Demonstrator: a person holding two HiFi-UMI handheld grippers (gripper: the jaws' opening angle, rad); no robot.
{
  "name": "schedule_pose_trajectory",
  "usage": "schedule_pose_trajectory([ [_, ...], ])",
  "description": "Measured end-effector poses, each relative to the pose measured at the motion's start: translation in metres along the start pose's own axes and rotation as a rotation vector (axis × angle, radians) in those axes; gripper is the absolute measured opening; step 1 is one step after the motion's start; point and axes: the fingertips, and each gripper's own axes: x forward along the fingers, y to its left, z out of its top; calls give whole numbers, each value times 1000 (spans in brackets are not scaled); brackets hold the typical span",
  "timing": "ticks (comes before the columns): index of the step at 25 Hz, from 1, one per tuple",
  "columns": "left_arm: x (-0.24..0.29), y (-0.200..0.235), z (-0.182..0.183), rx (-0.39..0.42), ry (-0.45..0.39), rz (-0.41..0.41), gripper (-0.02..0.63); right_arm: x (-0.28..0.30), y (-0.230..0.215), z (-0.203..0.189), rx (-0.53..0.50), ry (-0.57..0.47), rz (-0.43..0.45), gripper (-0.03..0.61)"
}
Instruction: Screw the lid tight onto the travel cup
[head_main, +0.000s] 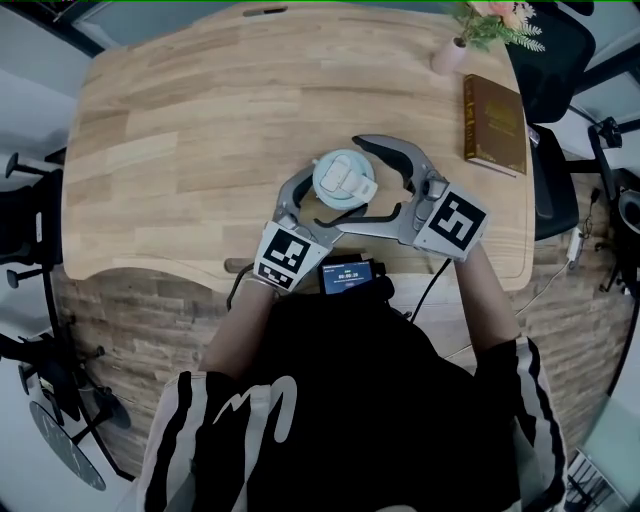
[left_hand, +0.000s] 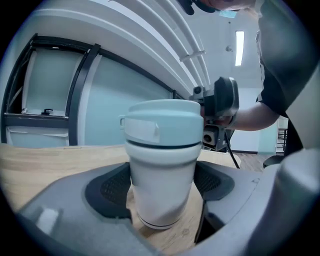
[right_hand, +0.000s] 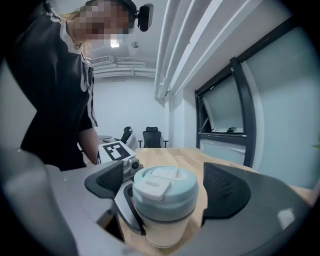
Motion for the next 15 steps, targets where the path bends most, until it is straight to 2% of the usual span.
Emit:
schedule_pose_trajectory([
  [3, 1, 0, 0, 2, 4, -2, 402, 5, 3, -10, -39, 89, 152, 486],
  [7, 1, -1, 0, 3, 3, -4, 402, 13, 2, -18, -79, 117, 243, 485],
  [15, 1, -1, -1, -1, 2, 1, 402, 23, -3, -22, -109, 87, 173, 479],
])
